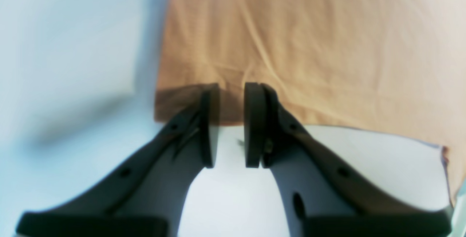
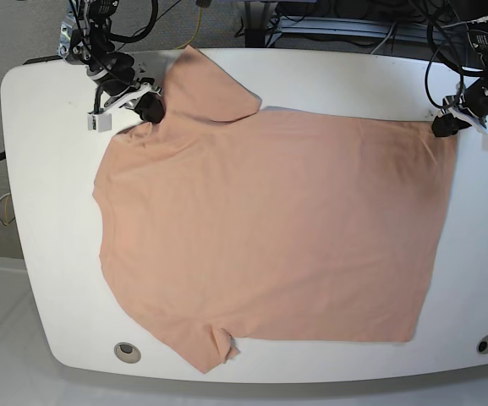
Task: Fold the T-shirt properly
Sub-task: 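Close the left gripper on the shoulder corner edge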
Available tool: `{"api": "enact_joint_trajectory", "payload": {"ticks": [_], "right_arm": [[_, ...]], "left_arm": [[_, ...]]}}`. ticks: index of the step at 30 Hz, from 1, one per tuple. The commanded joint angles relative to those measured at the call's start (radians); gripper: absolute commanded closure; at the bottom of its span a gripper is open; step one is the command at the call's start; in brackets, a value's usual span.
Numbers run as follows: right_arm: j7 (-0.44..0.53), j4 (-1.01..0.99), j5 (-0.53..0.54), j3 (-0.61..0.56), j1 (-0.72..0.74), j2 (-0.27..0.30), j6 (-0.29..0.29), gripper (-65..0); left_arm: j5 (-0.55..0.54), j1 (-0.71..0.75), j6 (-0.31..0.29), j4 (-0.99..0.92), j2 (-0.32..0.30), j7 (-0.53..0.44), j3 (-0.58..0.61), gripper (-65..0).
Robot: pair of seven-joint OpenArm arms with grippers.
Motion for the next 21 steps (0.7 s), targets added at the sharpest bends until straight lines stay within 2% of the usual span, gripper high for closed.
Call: {"api": "enact_joint_trajectory", "payload": {"ticks": [1,4,10,14,21], "right_arm": [[-0.004,0.011,0.000,0.002,0.000,0.007,0.002,0.0],[0.002,0.014,0.002,0.005,-0.001,0.010,0.001,0.0],[0.001,0.014,0.001,0.005,-0.001,0.010,0.003,0.0],[-0.008,0.015,0.002,0.005,0.002,0.009,0.003,0.0],[-0.007,0.017,0.001,0.007,0.002,0.009,0.003,0.0]], "left_arm": [[-0.010,-0.003,-0.001,0.045,-0.021,-0.011,-0.005,-9.9],[0.000,-0.008,0.018,0.083,-0.021,-0.007,-0.004,-11.9],[0.017,-0.011,0.079,0.134,-0.021,0.003,-0.015,-20.7],[0.020,-0.003,0.097,0.160,-0.027,0.002,-0.029,-26.1],[0.031,-0.007,0.084,0.150,-0.046,-0.004,-0.040,-26.6]]}}
